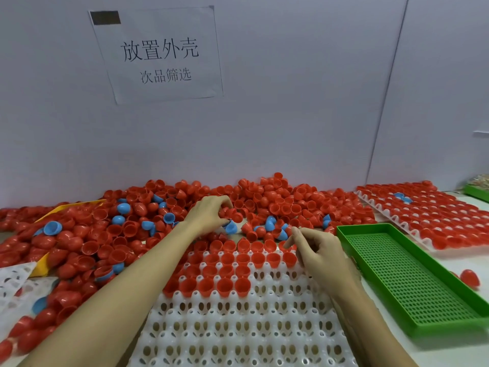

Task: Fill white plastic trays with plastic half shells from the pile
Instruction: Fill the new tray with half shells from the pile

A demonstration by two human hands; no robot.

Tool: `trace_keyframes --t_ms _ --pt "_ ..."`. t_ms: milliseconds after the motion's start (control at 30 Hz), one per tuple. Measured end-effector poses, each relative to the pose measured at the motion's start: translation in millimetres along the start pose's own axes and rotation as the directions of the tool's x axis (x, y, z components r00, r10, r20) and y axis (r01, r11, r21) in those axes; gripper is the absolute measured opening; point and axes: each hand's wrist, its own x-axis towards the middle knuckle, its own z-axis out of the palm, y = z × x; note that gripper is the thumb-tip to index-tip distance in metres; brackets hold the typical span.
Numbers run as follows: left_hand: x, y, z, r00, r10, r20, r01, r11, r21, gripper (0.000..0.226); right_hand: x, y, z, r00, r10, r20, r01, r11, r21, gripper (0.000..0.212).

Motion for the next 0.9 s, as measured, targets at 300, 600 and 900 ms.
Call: trace_keyframes --t_ms 300,600,900 --pt "-32.3 -18.3 -12.6 0.951 -0.05 -0.305 -0.001 0.986 -0.164 0.027 -1.0 -0.6 -0.8 1.0 0.017 -0.015 -0.016 0.999 0.027 0.041" --pt "-100.3 35.0 -23.3 0.859 0.004 -0.512 -0.239 0.887 -0.394 0.032 -0.1 -10.3 -0.4 0.998 0.049 0.029 -0.053 0.985 0.163 0.033" --pt "-147.3 89.1 -18.0 0.901 0.158 -0.404 -0.349 0.816 -0.46 0.024 -14.1 -40.4 16.1 0.921 0.009 0.389 -0.146 0.935 0.324 0.033"
